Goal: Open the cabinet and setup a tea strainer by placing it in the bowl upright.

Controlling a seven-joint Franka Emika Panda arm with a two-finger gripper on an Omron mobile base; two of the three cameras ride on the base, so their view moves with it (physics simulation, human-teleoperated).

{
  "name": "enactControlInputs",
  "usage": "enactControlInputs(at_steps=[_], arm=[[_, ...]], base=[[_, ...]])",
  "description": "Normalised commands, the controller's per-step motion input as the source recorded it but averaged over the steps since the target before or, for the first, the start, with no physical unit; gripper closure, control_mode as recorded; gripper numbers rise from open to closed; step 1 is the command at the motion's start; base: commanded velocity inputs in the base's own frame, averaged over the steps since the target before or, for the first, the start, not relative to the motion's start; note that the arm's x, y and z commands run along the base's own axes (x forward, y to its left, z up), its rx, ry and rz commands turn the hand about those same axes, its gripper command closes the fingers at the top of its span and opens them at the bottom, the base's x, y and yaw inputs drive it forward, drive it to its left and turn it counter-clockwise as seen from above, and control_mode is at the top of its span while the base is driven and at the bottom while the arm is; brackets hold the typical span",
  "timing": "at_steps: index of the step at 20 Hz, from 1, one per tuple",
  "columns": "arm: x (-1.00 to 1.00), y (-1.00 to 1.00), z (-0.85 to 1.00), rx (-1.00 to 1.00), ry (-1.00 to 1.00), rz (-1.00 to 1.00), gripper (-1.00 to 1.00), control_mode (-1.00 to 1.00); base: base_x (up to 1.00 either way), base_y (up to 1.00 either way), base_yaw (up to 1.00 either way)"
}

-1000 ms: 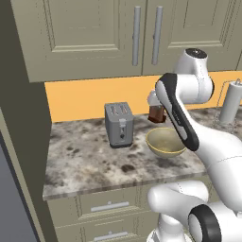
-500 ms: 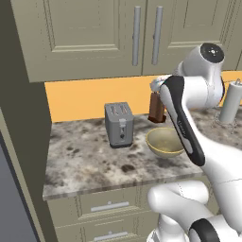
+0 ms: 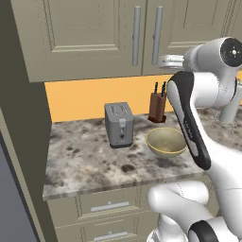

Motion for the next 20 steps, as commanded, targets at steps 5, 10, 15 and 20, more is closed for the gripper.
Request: enactControlInputs(at_steps=[5, 10, 15, 20], arm=[[-0.04, -0.03, 0.52, 0.01, -0.09, -0.09, -1.0, -1.0], [0.05, 0.0, 0.11, 0.07, 0.0, 0.01, -1.0, -1.0], [0.39, -0.06, 0.01, -0.01, 0.11, 0.05, -1.0, -1.0], [0.36, 0.0, 0.0, -0.01, 0.02, 0.08, -1.0, -1.0]], base=[[0.0, 0.0, 0.0], [0.0, 0.0, 0.0], [0.0, 0.0, 0.0], [0.0, 0.0, 0.0]])
